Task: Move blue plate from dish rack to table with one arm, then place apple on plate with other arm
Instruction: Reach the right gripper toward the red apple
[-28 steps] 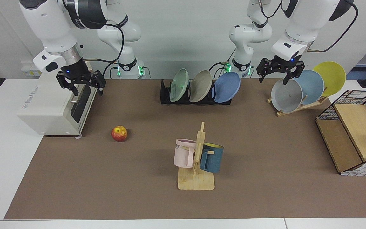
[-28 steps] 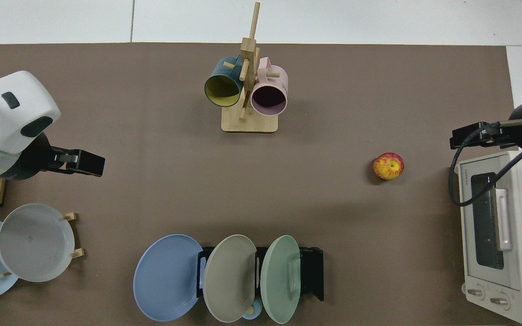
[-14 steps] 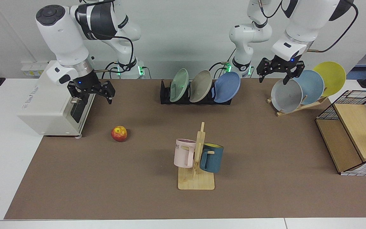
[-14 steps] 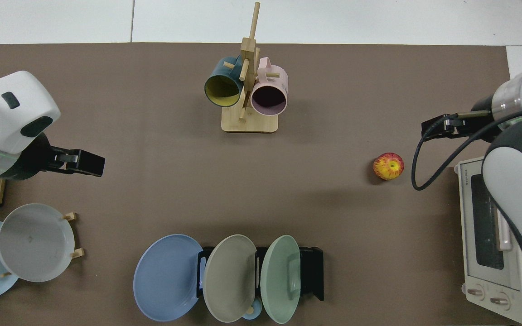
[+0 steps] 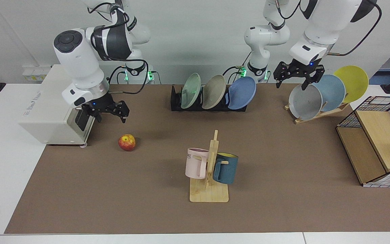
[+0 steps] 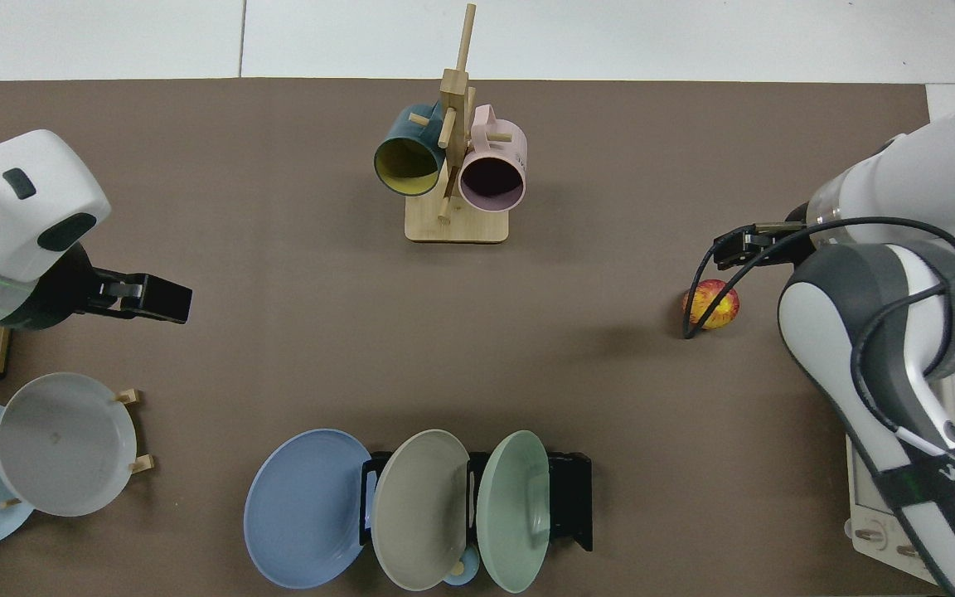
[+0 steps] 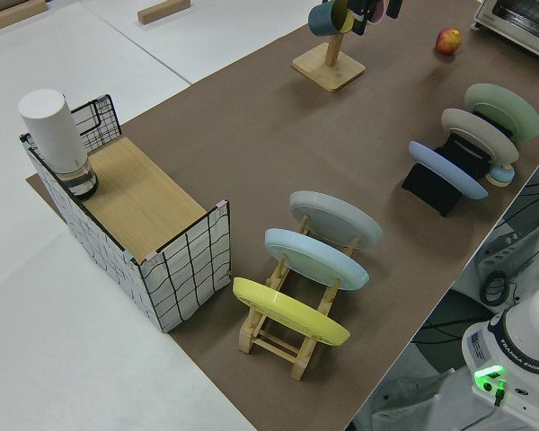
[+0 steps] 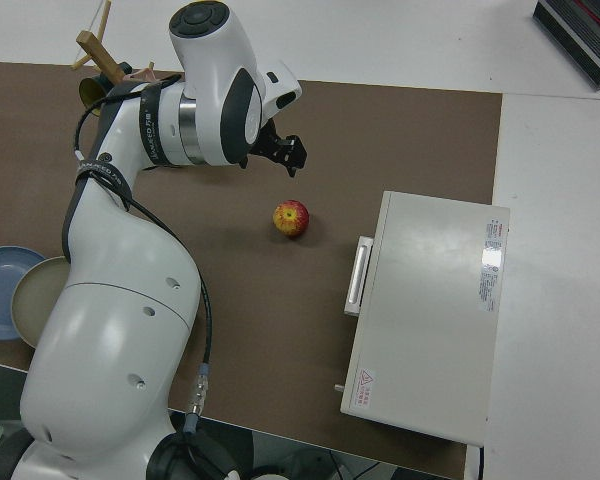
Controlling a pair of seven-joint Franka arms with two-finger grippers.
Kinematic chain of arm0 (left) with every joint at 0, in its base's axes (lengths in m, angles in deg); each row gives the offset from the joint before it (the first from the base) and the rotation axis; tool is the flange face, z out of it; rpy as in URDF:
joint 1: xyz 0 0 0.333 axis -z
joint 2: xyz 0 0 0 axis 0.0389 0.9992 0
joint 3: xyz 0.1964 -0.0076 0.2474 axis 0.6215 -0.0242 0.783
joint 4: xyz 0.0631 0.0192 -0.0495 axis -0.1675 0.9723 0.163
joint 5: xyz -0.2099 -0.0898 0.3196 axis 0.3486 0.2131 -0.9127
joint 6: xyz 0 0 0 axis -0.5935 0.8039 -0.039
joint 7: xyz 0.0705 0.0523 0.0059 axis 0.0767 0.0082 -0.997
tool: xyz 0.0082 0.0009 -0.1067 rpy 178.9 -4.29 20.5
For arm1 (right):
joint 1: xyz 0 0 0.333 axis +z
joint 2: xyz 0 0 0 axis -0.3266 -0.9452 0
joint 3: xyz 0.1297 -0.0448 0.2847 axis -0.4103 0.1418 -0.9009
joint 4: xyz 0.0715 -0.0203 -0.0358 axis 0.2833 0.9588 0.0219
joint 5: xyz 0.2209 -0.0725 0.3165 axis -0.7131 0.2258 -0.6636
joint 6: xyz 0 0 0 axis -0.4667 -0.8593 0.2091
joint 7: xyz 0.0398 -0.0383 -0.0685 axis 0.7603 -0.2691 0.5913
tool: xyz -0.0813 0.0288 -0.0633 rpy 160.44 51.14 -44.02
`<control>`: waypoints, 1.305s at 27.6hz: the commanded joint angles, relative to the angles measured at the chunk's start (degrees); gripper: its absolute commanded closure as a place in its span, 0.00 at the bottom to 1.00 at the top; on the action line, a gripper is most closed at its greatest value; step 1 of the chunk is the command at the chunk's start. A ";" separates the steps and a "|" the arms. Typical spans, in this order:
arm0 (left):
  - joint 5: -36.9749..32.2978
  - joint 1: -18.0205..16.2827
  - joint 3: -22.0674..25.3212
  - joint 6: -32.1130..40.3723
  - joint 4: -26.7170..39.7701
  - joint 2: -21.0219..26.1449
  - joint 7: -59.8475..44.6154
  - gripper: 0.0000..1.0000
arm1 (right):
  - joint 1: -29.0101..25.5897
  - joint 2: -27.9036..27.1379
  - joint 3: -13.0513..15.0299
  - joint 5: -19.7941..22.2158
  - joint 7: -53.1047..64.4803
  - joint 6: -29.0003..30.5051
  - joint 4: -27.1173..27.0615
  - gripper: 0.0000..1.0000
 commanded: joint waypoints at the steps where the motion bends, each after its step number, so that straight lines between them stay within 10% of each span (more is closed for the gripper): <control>1: 0.47 -0.33 0.05 0.87 -0.60 0.00 0.50 0.00 | -0.07 0.96 0.01 0.01 -1.18 5.66 5.13 0.00; 36: 0.47 -0.33 0.22 0.87 -0.60 0.00 0.59 0.00 | -0.33 -10.82 0.01 -0.08 -1.36 21.84 13.93 0.00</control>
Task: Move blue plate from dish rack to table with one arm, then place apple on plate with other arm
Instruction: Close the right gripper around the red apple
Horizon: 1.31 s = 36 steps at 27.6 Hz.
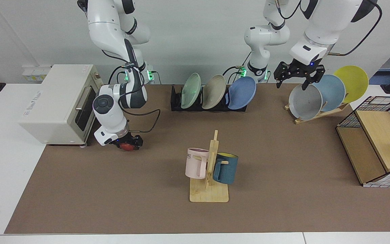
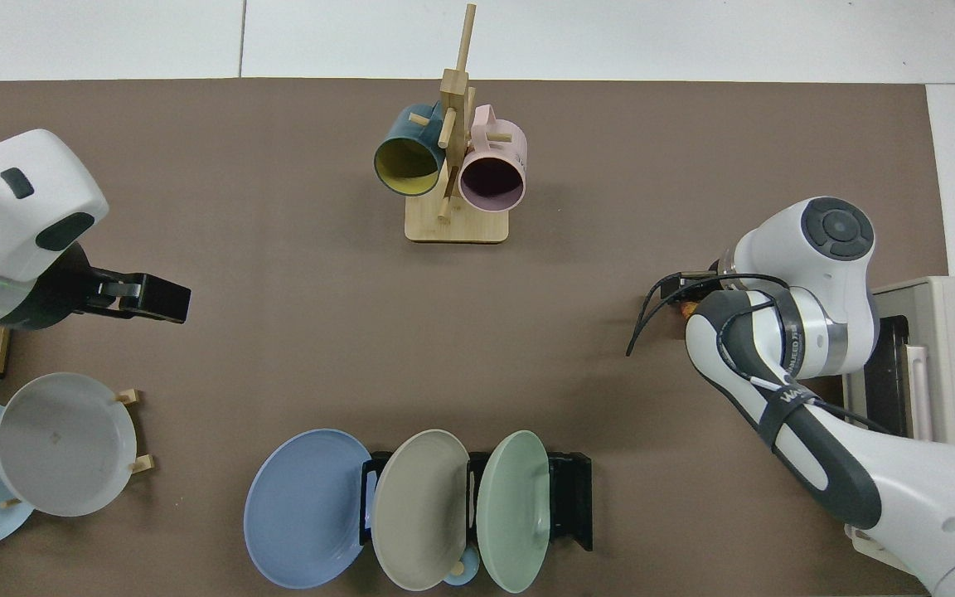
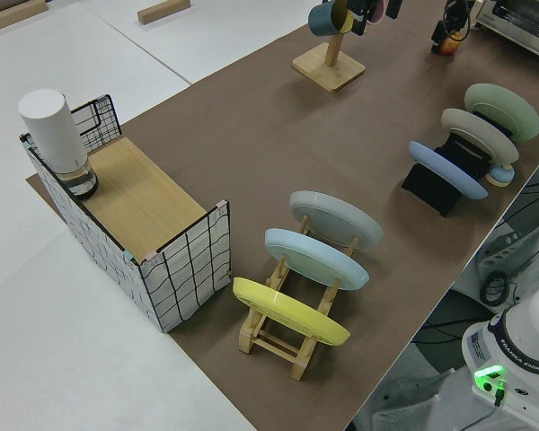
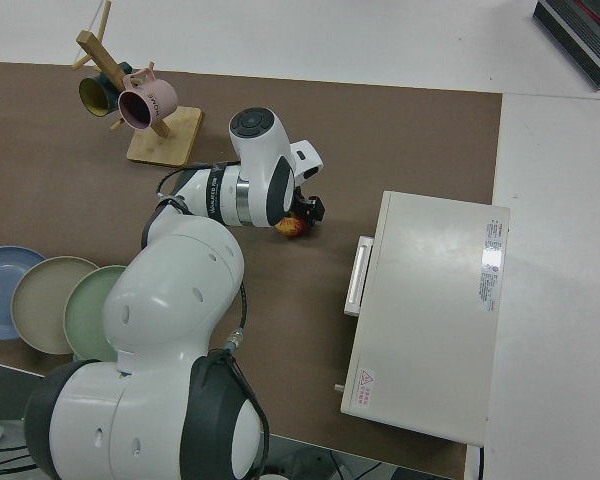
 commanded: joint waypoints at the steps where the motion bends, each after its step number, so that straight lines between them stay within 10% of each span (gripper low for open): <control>1: 0.47 -0.33 0.10 0.78 -0.60 -0.09 0.59 0.00 | -0.20 0.79 -0.30 -0.10 -1.04 0.45 1.30 0.00; 13: 0.38 -0.33 0.10 0.87 -0.60 -0.09 0.50 0.00 | -0.72 1.76 -0.21 -0.10 -0.86 -3.51 0.77 0.03; 14: 0.38 -0.33 0.10 0.87 -0.60 -0.09 0.59 0.00 | -0.81 1.93 -0.30 -0.10 -0.86 -3.86 0.77 0.11; 17: 0.38 -0.33 0.10 0.78 -0.60 -0.09 0.50 0.00 | -0.81 2.99 -0.30 -0.10 -0.60 -4.39 0.86 0.80; 19: 0.38 -0.33 0.10 0.78 -0.60 -0.09 0.50 0.00 | -0.81 3.78 -0.30 -0.10 -0.77 -5.44 0.59 1.00; 31: 0.38 -0.24 0.10 2.71 0.36 -0.96 -0.46 0.00 | -0.11 9.49 -0.30 -0.19 -0.77 -13.95 -7.39 1.00; 36: 0.73 -0.24 -0.07 -0.79 12.72 -8.42 0.15 0.00 | -0.37 9.67 -0.21 -0.89 -0.51 -20.64 -13.81 1.00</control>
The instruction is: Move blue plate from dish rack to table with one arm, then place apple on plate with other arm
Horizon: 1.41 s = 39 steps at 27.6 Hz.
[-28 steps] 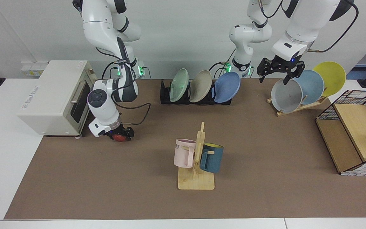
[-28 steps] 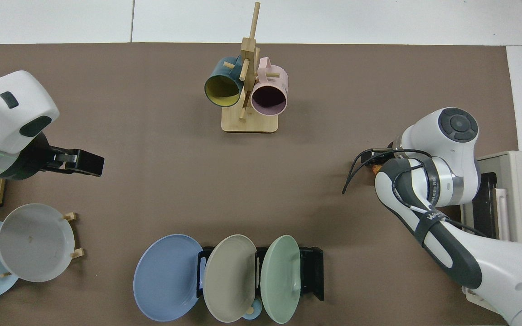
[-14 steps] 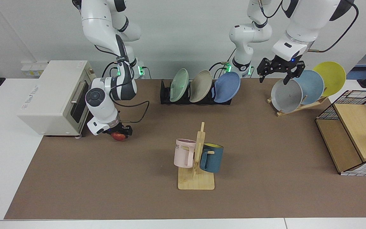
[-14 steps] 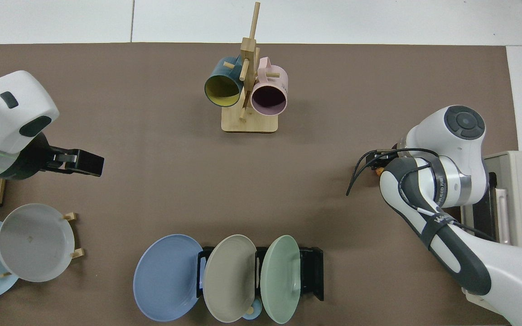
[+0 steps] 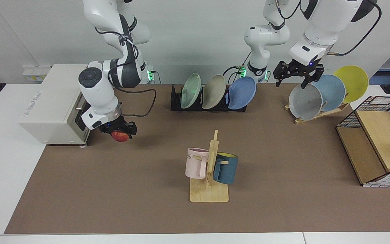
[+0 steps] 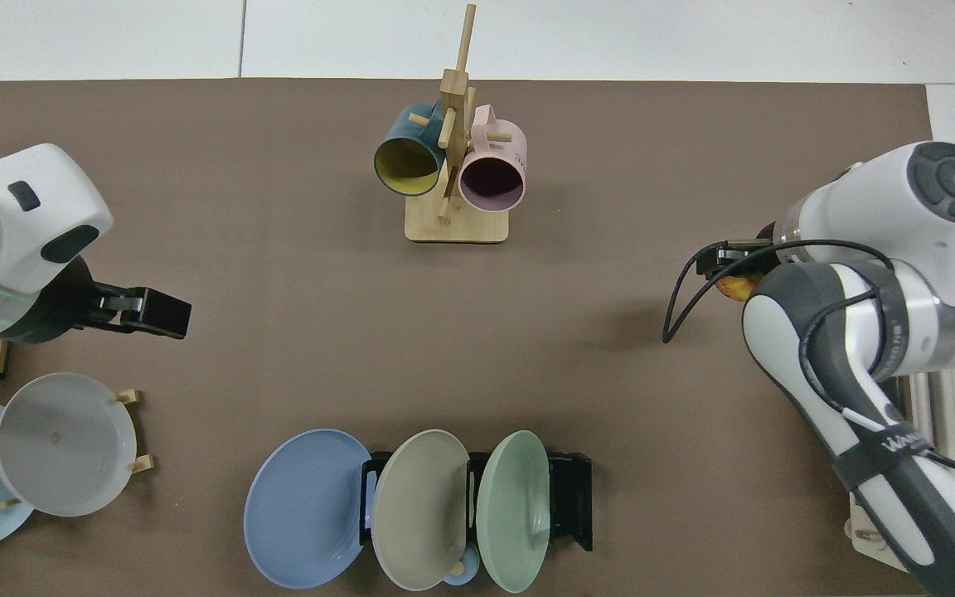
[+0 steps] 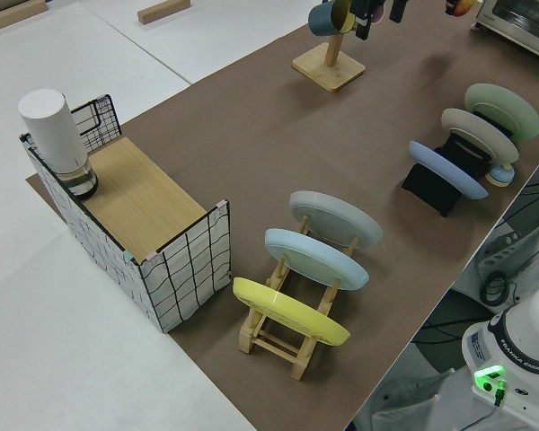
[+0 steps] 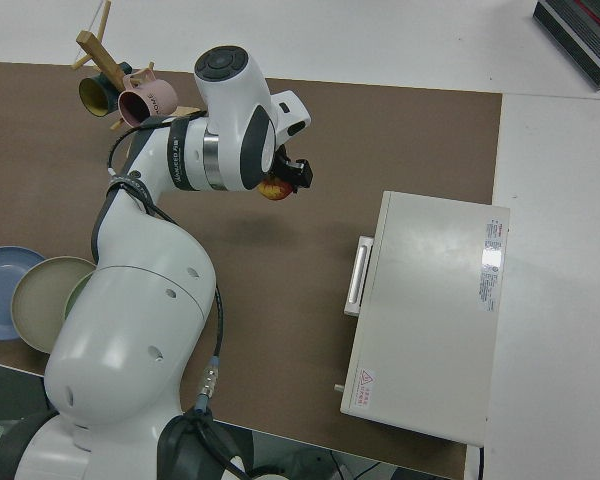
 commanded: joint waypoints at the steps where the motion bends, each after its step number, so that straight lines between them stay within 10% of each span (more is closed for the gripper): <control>1: 0.82 -0.24 -0.07 -4.64 14.55 -9.65 0.69 0.00 | -0.40 -0.09 -0.09 -0.85 -0.51 -6.13 -6.17 1.00; 27: 10.75 1.08 -9.47 -23.63 49.21 -18.38 0.87 0.04 | -0.40 1.05 -0.01 -0.59 0.90 -12.20 -11.27 1.00; 36: 10.58 0.99 -9.47 -22.15 48.34 -17.85 1.40 0.92 | -0.58 1.14 -0.09 -0.59 0.90 -12.20 -11.27 1.00; 39: 10.23 0.64 -9.47 -19.34 45.79 -17.85 1.31 1.00 | -0.58 1.14 -0.01 -0.59 0.90 -12.29 -11.27 1.00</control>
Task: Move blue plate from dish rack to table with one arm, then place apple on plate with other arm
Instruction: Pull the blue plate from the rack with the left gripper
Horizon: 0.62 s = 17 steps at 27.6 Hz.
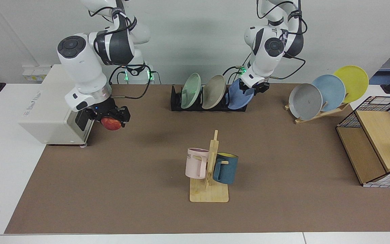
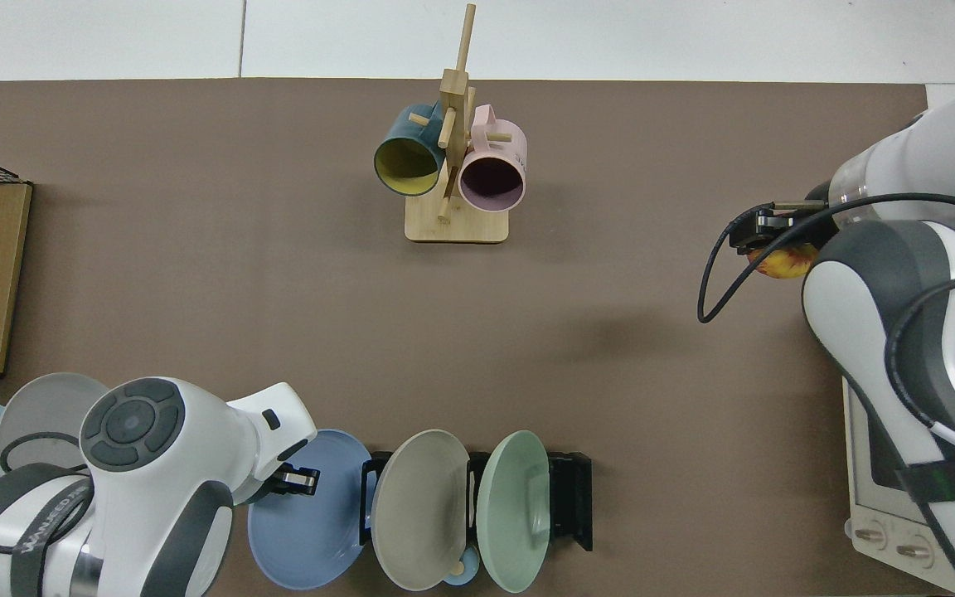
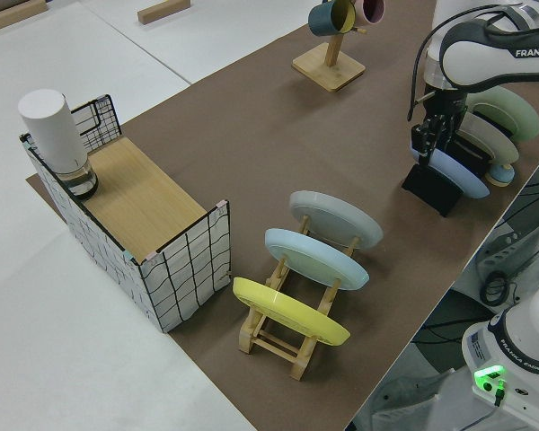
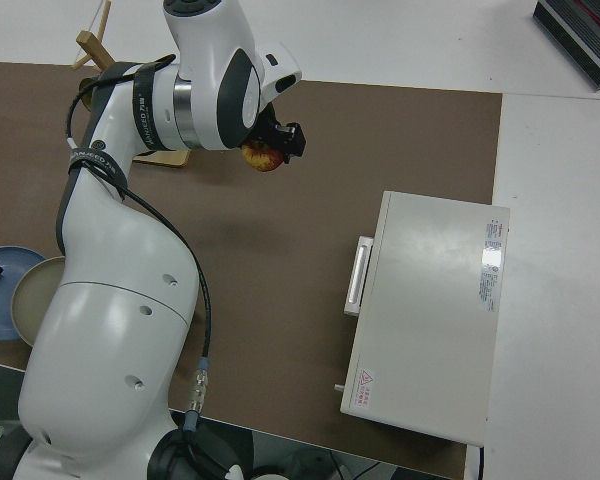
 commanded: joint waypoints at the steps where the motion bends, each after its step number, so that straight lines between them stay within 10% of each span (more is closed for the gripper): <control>1: 0.44 -0.23 0.22 3.45 -2.42 -1.71 0.88 1.00 | -0.62 0.21 -0.29 -0.52 0.81 -1.26 -0.38 1.00; 17: -7.38 -1.02 2.67 11.20 -14.90 -0.75 0.53 1.00 | -0.62 0.12 -0.20 -0.52 0.81 -1.09 -0.47 1.00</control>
